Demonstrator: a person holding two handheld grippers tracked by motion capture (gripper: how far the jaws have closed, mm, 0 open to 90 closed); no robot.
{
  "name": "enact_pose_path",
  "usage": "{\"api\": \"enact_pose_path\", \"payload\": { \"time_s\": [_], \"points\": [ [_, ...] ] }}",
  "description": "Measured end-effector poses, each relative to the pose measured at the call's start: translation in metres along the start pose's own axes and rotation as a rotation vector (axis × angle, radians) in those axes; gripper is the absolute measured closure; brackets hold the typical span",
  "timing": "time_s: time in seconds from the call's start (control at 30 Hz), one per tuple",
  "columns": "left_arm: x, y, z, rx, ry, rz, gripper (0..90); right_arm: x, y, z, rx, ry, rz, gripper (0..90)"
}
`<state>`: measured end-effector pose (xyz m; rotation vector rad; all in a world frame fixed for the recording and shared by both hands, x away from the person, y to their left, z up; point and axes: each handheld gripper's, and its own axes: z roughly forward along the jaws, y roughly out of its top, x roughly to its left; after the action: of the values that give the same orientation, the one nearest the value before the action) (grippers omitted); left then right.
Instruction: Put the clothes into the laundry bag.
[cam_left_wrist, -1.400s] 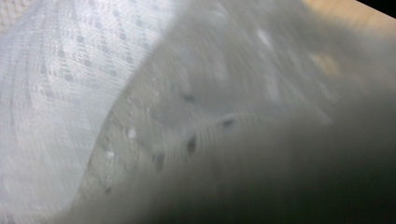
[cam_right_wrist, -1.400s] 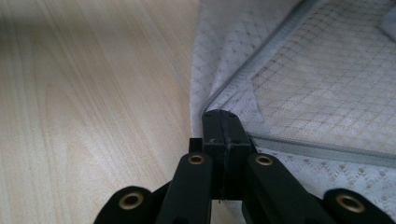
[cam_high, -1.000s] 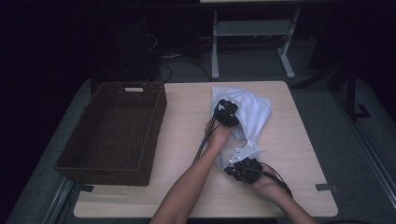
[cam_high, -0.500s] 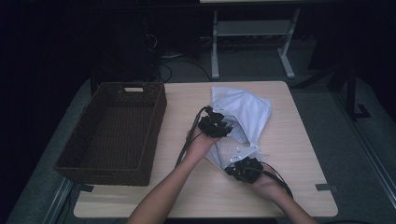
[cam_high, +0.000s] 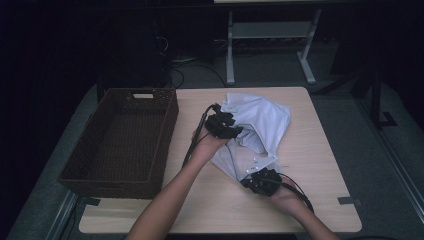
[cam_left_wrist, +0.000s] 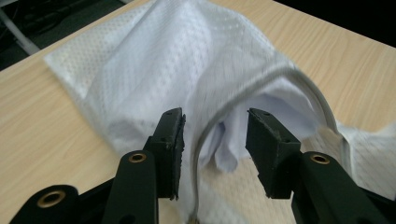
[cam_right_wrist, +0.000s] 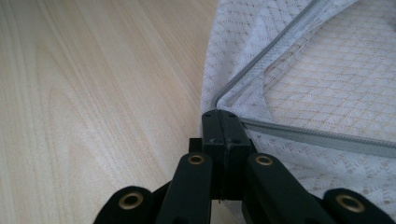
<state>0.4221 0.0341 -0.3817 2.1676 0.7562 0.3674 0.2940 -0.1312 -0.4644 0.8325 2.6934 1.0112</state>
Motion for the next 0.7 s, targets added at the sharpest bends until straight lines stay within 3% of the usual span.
{"api": "enact_pose_path", "payload": {
  "time_s": [0.03, 0.17, 0.4, 0.5, 0.7],
  "points": [
    [-0.001, 0.003, 0.004, -0.001, 0.005, 0.012, 58.4, 0.000, 0.000, 0.000, 0.000, 0.000, 0.002, 90.0],
    [-0.004, 0.009, 0.005, -0.018, -0.029, 0.025, 88.2, -0.001, 0.000, 0.000, -0.001, 0.003, 0.002, 90.0],
    [-0.028, 0.004, -0.038, -0.077, -0.048, 0.119, 88.5, -0.002, 0.000, 0.000, -0.007, 0.010, 0.015, 90.0],
    [-0.036, -0.008, -0.047, -0.050, -0.067, 0.157, 88.5, 0.000, 0.000, 0.000, -0.005, 0.001, 0.016, 90.0],
    [-0.046, -0.048, -0.038, 0.046, -0.112, 0.169, 88.6, 0.000, -0.001, 0.000, -0.011, -0.003, 0.029, 90.0]
  ]
}}
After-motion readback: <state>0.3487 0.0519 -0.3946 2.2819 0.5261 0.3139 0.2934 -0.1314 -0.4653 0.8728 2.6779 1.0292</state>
